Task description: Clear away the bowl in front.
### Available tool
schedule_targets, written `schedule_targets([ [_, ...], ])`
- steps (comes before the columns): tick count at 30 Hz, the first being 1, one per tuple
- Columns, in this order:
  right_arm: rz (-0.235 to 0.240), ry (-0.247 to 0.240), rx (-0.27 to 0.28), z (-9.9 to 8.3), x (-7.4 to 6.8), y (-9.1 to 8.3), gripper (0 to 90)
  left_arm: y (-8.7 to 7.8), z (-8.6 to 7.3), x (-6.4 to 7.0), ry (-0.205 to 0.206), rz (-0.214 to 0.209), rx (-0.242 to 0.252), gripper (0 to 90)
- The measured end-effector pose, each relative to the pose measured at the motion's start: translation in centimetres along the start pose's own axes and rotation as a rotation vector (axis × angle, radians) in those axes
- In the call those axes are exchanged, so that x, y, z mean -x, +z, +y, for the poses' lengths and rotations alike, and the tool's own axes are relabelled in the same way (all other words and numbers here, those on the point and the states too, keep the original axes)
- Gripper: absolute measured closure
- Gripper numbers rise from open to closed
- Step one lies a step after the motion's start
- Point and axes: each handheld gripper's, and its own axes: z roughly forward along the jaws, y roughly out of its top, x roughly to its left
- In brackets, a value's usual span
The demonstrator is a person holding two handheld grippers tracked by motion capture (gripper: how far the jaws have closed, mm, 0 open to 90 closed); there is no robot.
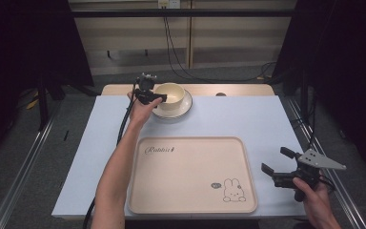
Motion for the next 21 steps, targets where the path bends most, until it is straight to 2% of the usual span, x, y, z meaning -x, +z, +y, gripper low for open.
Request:
schedule_targets([
  [1, 0.0, 0.0, 0.0, 0.0, 0.0, 0.0, 2.0, 0.2, 0.1, 0.0, -0.019, -0.008, -0.001, 24.7],
  [3, 0.001, 0.0, -0.001, 0.0, 0.0, 0.0, 2.0, 0.5, 0.3, 0.1, -0.027, -0.007, -0.013, 25.7],
  [6, 0.003, 0.002, -0.003, 0.0, 0.0, 0.0, 2.0, 1.0, 0.3, 0.2, -0.033, 0.003, -0.059, 28.9],
  [7, 0.003, 0.002, -0.003, 0.0, 0.0, 0.0, 2.0, 1.3, 0.3, 0.2, -0.04, 0.003, -0.084, 27.2],
  [8, 0.003, 0.003, -0.003, 0.0, 0.0, 0.0, 2.0, 1.7, 0.2, 0.2, -0.062, -0.005, -0.105, 23.6],
  [9, 0.004, 0.002, -0.007, 0.0, 0.0, 0.0, 2.0, 1.9, 0.2, 0.2, -0.088, -0.005, -0.113, 23.9],
  [10, 0.008, -0.002, -0.006, -0.1, -0.1, 0.0, 2.0, 2.0, 0.2, 0.1, -0.088, -0.002, -0.12, 26.1],
  [11, 0.005, -0.006, -0.007, -0.1, -0.1, 0.1, 2.0, 2.0, 0.2, 0.2, -0.088, 0.021, -0.142, 29.1],
  [15, 0.008, -0.001, -0.006, -0.1, -0.1, 0.0, 2.0, 2.2, 0.4, 0.3, -0.077, 0.009, -0.157, 35.7],
  [17, 0.004, -0.002, -0.006, 0.0, 0.0, 0.1, 2.0, 2.4, 0.5, 0.4, -0.099, -0.007, -0.163, 40.3],
  [20, 0.01, 0.002, -0.008, 0.0, -0.1, 0.1, 2.0, 2.7, 0.4, 0.6, -0.123, 0.003, -0.193, 44.7],
  [21, 0.01, 0.002, -0.008, 0.0, -0.1, 0.1, 2.0, 2.7, 0.4, 0.6, -0.119, 0.012, -0.196, 46.3],
])
